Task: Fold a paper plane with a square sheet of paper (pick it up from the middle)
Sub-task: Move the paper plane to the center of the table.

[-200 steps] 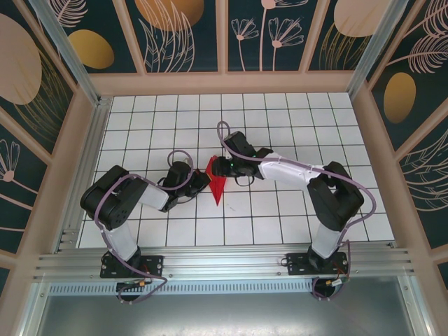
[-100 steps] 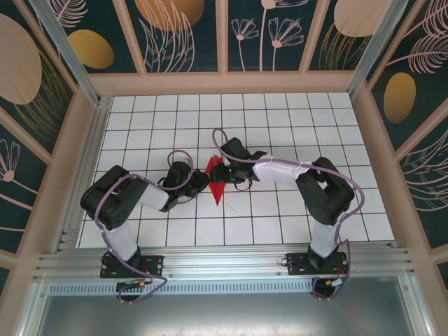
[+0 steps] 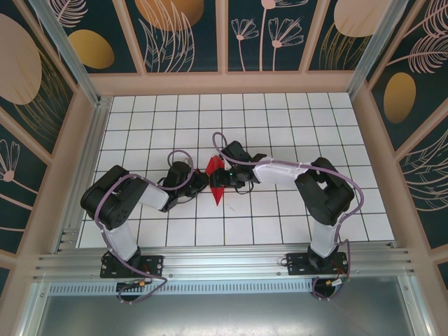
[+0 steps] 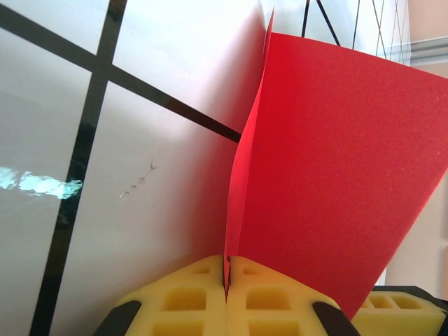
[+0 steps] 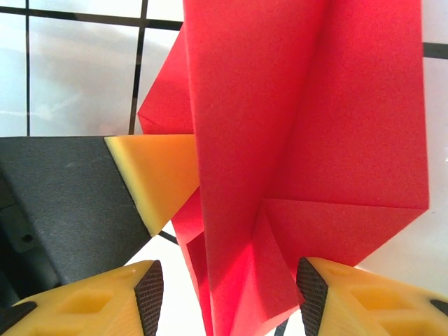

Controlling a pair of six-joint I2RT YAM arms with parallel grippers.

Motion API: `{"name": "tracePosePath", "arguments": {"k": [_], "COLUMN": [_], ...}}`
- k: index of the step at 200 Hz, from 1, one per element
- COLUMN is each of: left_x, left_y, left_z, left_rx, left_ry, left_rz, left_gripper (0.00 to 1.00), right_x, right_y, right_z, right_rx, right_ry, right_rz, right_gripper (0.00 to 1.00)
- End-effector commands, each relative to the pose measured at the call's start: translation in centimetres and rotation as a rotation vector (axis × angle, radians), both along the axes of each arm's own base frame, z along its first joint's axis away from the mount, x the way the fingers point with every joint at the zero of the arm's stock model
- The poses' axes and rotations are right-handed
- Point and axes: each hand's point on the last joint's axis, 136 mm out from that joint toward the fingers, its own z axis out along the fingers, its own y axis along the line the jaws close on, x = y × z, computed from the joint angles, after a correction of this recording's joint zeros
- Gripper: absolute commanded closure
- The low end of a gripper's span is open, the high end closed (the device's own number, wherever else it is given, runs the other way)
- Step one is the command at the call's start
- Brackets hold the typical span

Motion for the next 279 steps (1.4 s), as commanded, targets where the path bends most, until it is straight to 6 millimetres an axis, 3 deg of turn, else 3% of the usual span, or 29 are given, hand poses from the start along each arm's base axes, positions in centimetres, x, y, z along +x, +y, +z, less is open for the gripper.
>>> {"name": "tracePosePath", "arguments": {"k": [1,48,93,148,195,253,273,279], "left_x": [-1.3,-1.3,-1.3,-1.3,-1.4,-1.0,-1.0,-0.8], "left_y": [0.1,0.0,0.0,0.0,-0.1,-0.3,-0.2,-0.3], "left_z": [-1.6,-1.4,-1.3,-1.2,-0.6,1.5,1.4,2.6], "left_rx": [0.019,0.012,0.010,0.002,-0.015,-0.057,-0.050,-0.064], "left_ry": [0.056,0.051,0.051,0.048,0.042,0.009,0.016,-0.010], "left_rz": [-0.024,-0.026,-0.027,-0.025,-0.024,-0.011,-0.007,-0.004], "left_gripper": [1.00,1.00,1.00,1.00,1.00,0.86,0.82,0.81], "right_x": [-0.9,-0.2,0.5,0.1,0.3,0.7,0.8,0.7], "right_y": [0.5,0.6,-0.1,0.7,-0.2,-0.2,-0.1,0.0], "right_z": [-0.5,-0.4,-1.1,-1.4,-2.0,-1.8,-1.8,-1.8], "right_rx": [0.019,0.001,-0.052,-0.058,-0.123,-0.157,-0.174,-0.178], "right_ry": [0.031,0.009,0.013,0.024,0.022,0.009,0.004,0.002], "right_rz": [0.008,-0.055,-0.142,-0.150,-0.199,-0.228,-0.230,-0.227], "right_gripper": [0.45,0.51,0.64,0.62,0.63,0.76,0.79,0.79]}}
